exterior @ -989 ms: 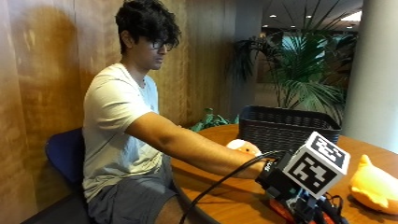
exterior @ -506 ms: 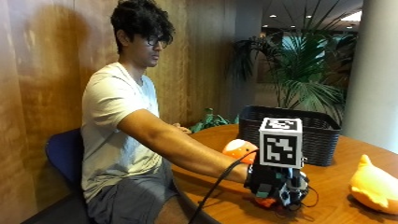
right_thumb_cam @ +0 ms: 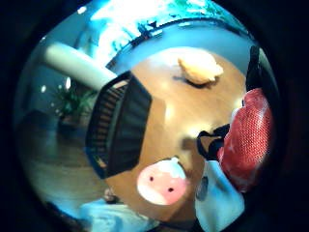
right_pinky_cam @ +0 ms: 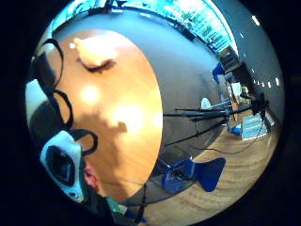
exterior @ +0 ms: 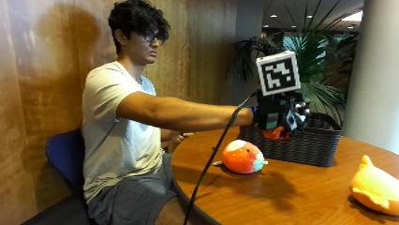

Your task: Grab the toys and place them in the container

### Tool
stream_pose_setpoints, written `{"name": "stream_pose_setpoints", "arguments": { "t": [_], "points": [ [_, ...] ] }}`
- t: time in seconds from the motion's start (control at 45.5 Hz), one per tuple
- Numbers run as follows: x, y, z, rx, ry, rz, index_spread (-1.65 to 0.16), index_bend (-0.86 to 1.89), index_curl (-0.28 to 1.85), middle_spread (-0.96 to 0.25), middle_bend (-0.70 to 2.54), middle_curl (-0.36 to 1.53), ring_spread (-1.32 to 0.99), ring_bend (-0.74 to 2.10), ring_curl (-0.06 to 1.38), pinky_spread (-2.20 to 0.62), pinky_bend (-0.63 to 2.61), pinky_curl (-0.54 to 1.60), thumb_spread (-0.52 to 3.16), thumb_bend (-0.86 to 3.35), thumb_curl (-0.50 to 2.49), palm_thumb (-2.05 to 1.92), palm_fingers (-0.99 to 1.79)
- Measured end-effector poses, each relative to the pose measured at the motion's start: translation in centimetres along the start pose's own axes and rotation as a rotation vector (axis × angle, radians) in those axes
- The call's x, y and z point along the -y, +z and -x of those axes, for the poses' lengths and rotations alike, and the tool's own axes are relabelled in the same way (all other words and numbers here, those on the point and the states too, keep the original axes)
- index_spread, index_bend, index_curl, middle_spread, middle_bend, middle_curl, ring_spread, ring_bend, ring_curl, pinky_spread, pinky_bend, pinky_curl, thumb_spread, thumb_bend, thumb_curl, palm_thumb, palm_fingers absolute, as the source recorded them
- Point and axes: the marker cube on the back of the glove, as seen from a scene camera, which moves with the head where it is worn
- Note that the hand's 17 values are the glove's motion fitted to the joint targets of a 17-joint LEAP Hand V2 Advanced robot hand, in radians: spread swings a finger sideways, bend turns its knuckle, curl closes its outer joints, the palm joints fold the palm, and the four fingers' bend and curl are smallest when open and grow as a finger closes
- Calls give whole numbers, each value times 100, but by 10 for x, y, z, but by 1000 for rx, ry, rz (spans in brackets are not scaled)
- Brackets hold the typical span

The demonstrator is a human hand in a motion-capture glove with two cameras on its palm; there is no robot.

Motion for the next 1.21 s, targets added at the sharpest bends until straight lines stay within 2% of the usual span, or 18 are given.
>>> {"name": "stream_pose_setpoints", "arguments": {
  "t": [0.242,0.506,0.792,0.945,1.209],
  "points": [
    [27,-64,79,12,-104,-67,-47,82,100,-29,121,61,-40,135,65,-44,123,56,68,29,102,69,100],
    [42,-91,161,28,-179,-77,-49,82,116,-29,122,69,-40,139,66,-44,127,58,59,30,114,65,95],
    [57,-70,251,59,-233,-27,-50,80,128,-29,120,75,-40,140,65,-44,129,58,52,30,125,61,92],
    [62,-43,299,52,-309,19,-50,79,133,-30,117,78,-40,139,65,-44,129,58,49,30,130,60,92],
    [63,-10,342,34,-372,42,-50,75,138,-30,111,81,-40,137,64,-44,130,58,47,28,136,56,90]
  ]
}}
